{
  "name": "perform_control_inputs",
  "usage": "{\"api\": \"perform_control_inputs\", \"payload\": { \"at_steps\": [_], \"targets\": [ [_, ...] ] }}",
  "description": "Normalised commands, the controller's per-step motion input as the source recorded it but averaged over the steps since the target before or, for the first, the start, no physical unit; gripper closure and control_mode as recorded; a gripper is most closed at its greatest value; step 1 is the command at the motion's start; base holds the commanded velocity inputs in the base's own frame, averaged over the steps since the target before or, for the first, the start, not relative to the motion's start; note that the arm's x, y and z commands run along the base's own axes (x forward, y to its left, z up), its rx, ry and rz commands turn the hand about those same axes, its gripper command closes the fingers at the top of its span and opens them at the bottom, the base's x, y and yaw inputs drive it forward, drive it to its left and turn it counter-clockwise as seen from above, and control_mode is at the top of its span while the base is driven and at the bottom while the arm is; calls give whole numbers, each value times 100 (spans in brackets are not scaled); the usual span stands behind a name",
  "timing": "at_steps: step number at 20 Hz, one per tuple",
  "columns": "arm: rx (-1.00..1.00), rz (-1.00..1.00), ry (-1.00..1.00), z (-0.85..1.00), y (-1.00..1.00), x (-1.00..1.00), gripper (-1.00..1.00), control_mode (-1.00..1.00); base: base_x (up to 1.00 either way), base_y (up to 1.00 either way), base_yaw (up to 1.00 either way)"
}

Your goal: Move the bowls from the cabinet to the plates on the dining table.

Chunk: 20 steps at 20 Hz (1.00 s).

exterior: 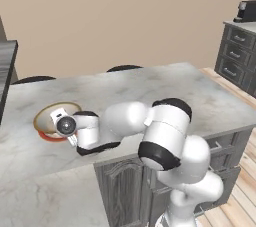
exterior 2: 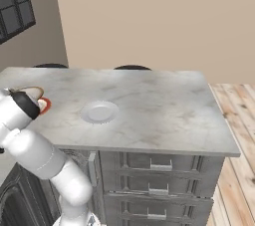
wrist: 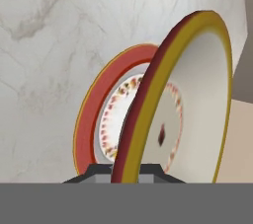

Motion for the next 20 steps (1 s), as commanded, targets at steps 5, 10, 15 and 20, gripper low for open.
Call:
{"api": "perform_control_inputs", "payload": {
  "at_steps": [5,10,15,20],
  "targets": [
    [0,0,0,-15,-3,0,100,-100,0,0,0],
    [0,0,0,-25,-14,4,100,-100,0,0,0],
    [0,0,0,-20,-14,13,100,-100,0,0,0],
    [0,0,0,0,-9,22,100,-100,0,0,0]
  ]
}}
